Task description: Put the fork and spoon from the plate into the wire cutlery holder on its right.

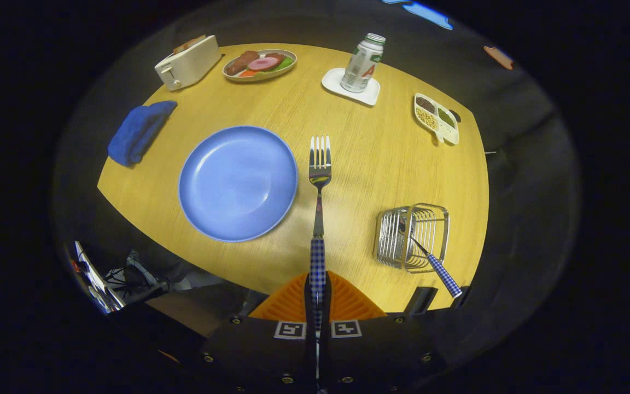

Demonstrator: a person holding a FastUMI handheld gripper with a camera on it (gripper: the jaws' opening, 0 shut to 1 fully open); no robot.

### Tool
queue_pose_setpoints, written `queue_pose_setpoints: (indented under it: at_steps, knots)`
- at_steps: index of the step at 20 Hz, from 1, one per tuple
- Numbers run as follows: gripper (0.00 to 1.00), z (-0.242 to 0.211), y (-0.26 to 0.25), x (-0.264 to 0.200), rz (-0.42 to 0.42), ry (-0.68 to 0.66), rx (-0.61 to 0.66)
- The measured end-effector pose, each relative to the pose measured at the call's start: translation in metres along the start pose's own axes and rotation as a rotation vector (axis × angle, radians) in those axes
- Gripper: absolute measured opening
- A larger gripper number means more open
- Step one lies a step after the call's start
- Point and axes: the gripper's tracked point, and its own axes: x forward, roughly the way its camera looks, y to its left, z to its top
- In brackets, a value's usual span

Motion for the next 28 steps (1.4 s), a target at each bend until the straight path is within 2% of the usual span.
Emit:
queue_pose_setpoints:
  at_steps: [9, 17, 22, 28]
  knots:
    - [0.02, -0.042, -0.068, -0.023, -0.076, 0.109, 0.033]
    - [0.02, -0.062, -0.1, -0.035, -0.13, 0.191, 0.036]
    - [0.02, -0.072, -0.115, -0.031, -0.164, 0.316, -0.057]
    - [0.02, -0.056, -0.13, -0.033, -0.207, 0.393, -0.14]
